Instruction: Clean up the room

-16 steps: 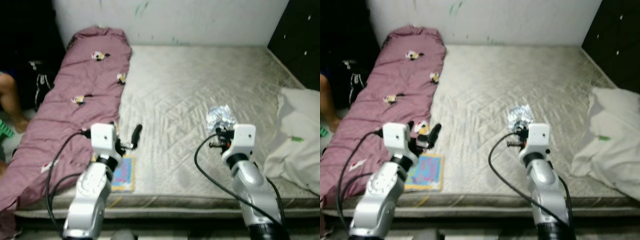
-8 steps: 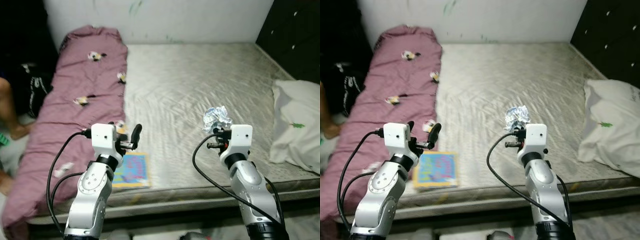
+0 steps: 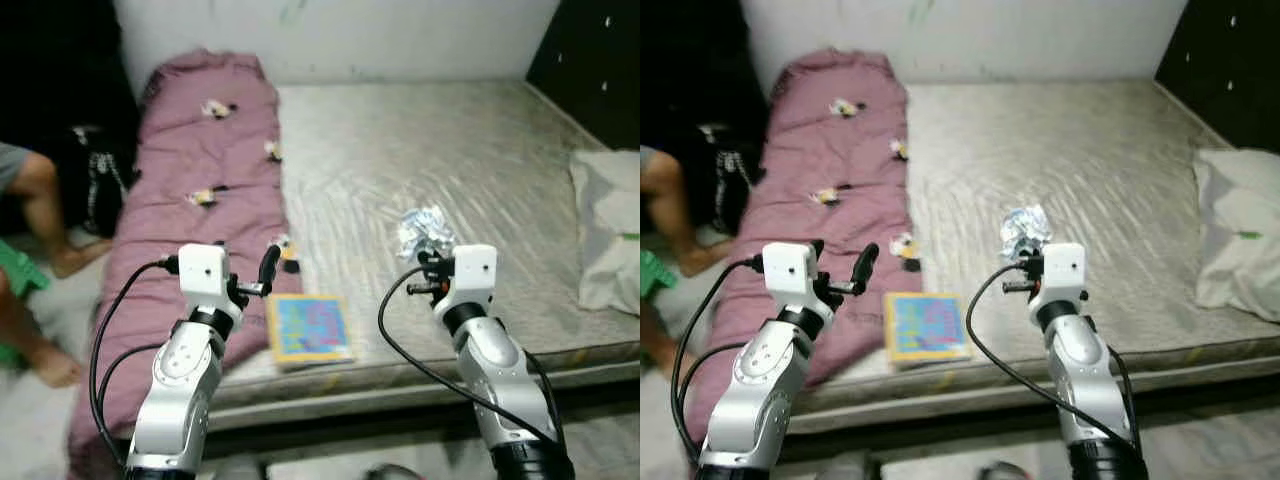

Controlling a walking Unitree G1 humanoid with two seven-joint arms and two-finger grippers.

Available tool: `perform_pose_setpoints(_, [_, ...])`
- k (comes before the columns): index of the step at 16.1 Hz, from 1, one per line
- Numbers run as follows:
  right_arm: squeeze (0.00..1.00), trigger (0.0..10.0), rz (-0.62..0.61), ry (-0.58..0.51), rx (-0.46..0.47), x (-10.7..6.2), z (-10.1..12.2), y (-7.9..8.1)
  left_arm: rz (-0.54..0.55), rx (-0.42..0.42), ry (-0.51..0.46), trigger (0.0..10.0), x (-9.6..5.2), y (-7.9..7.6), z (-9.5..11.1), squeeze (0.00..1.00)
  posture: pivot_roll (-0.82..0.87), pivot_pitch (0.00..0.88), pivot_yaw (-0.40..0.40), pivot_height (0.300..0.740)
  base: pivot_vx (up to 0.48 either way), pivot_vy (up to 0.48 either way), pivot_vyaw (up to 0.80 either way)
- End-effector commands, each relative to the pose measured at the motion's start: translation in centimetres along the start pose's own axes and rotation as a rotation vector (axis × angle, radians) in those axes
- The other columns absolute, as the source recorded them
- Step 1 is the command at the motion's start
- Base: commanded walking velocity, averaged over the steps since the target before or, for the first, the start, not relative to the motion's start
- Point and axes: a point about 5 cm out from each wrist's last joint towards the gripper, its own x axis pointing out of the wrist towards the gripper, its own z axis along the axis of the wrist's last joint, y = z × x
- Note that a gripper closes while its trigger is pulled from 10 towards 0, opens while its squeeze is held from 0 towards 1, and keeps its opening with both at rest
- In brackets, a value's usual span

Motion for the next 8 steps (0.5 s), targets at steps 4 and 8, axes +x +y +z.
perform_pose_setpoints(4, [0.00, 10.0, 0.043, -0.041, -0.005, 0.30, 0.79, 0.99, 0.017, 0.027, -0.008, 10.0, -0.04, 0.61, 0.25, 0.00, 0.01, 0.000, -0.020, 0.740, 0.000, 0.417, 0.80])
perform_pose_setpoints(8, [0.00, 10.0, 0.053, -0.048, -0.018, 0.33, 0.81, 1.10, 0.024, 0.037, -0.013, 10.0, 0.05, 0.63, 0.28, 0.00, 0.01, 0.000, -0.021, 0.740, 0.000, 0.315, 0.80])
